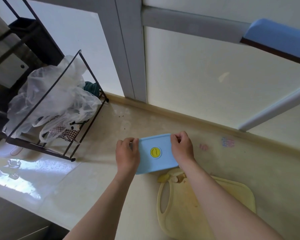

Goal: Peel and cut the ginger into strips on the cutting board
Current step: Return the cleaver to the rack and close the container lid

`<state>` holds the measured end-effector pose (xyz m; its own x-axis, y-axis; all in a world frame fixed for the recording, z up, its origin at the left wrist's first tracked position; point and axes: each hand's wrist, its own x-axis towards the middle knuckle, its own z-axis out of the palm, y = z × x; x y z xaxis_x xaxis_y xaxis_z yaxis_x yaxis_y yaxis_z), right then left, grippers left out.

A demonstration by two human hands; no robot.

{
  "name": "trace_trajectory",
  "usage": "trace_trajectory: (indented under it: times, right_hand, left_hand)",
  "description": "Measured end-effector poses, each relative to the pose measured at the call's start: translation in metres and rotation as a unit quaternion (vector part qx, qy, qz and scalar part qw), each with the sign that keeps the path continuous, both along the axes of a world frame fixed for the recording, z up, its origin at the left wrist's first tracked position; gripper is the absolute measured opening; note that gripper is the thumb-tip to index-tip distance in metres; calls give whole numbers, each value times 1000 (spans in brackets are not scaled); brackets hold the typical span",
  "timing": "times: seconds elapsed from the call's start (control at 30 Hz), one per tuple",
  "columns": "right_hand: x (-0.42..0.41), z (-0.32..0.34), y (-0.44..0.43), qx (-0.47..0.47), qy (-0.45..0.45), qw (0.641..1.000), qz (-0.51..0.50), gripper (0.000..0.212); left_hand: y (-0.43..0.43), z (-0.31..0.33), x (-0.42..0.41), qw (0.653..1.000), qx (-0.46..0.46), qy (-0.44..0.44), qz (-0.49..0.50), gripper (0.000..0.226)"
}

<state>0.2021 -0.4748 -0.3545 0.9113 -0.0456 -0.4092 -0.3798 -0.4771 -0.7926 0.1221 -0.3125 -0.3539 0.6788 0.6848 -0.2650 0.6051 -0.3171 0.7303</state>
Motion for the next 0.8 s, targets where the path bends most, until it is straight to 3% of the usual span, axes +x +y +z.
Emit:
trace_trajectory:
  times: [0.13, 0.37, 0.5, 0.57, 0.67, 0.8]
  right_hand:
    - [0, -5, 0, -25, -9, 1000, 17, 17]
    - [-1, -11, 2, -25, -19, 999, 14, 21]
    - [-4, -3, 2, -52, -37, 996, 66, 14]
    - [-7, 0, -1, -103, -49, 986, 122, 21]
    - [-12, 4, -2, -182, -58, 960, 203, 45]
    - [-13, 4, -1, -216, -59, 943, 247, 53]
  left_hand:
    - [-2, -8, -1, 988, -123, -47, 86, 20]
    - [0, -7, -2, 984, -137, -72, 85, 22]
    - [2, -8, -2, 999, -45, -10, -4, 26]
    - [-4, -5, -4, 994, 83, 13, -70, 41]
    - [-22, 1, -11, 939, 258, 34, -227, 64]
    - [-27, -2, -16, 899, 304, 87, -302, 69]
